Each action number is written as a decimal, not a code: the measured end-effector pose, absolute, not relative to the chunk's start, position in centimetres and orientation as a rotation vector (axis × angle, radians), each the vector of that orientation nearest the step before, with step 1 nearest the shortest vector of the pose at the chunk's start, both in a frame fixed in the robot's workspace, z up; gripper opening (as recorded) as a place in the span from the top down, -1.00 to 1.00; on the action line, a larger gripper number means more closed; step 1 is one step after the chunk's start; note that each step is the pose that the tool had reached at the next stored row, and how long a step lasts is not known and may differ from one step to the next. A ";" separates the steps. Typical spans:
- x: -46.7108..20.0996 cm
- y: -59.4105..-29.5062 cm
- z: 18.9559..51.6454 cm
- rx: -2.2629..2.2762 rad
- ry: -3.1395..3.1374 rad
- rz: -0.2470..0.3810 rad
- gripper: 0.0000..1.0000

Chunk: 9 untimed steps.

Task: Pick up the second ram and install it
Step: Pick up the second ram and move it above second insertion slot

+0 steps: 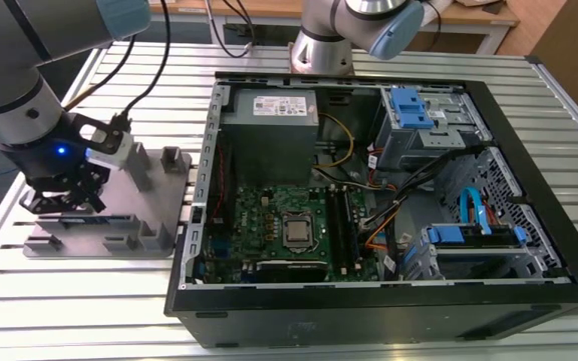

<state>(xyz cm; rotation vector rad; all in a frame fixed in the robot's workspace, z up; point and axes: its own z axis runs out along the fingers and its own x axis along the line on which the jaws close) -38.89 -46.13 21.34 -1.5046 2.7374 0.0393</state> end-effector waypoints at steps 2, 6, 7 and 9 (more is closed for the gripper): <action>-38.9 -46.1 21.3 -1.517 2.731 0.039 0.79; -38.9 -46.1 21.3 -1.544 2.716 0.040 0.79; -38.9 -46.1 21.3 -1.552 2.711 0.040 0.79; -38.9 -46.1 21.3 -1.569 2.702 0.040 0.79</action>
